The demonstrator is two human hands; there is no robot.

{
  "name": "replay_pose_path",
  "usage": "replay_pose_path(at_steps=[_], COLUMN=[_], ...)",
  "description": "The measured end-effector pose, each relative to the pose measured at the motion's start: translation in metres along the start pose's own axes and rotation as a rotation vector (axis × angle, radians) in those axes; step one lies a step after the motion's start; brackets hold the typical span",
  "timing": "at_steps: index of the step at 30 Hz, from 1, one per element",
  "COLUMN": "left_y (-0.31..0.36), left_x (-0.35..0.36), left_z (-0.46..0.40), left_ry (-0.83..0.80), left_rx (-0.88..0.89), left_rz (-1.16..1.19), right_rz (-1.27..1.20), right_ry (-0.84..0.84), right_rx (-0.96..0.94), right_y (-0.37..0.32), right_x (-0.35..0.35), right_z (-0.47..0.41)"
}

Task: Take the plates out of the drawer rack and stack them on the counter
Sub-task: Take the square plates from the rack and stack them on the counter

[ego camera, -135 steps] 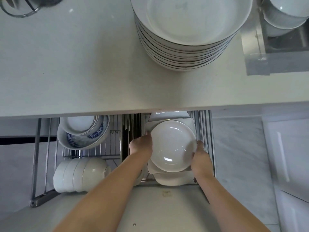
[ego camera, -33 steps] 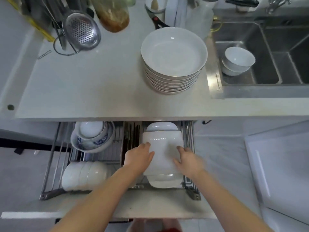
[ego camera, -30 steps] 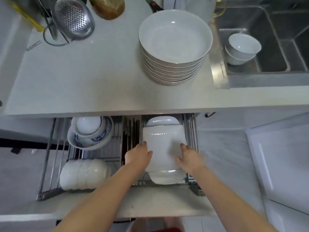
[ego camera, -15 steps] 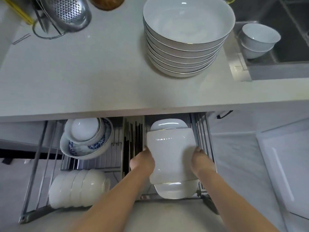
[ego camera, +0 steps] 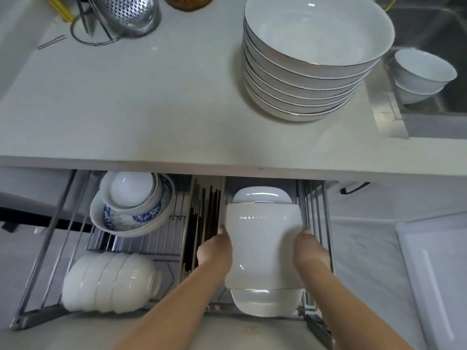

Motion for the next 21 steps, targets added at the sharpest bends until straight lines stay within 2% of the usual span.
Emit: replay_pose_path(at_steps=[6, 10, 14, 21], left_y=[-0.002, -0.017, -0.048, -0.125], left_x=[-0.010, -0.027, -0.053, -0.119], left_z=[0.004, 0.017, 0.038, 0.084], left_ry=[-0.019, -0.032, -0.002, -0.004], left_rx=[0.059, 0.061, 0.079, 0.000], left_rz=[0.042, 0.094, 0.149, 0.272], right_rz=[-0.050, -0.118, -0.241, -0.283], right_ry=[0.033, 0.047, 0.064, -0.019], right_rx=[0.032, -0.016, -0.066, -0.229], right_y=[0.004, 0.005, -0.003, -0.047], right_x=[-0.007, -0.018, -0.043, -0.106], right_z=[0.006, 0.020, 0.048, 0.115])
Point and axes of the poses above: each hand's wrist, its own z-axis away from the middle knuckle, its own x-axis out of the palm, y = z × x, the point moved 6 cm from there along -z, towards the middle knuckle, and after that the axes turned 15 degrees about y, right-handed, at the moved point
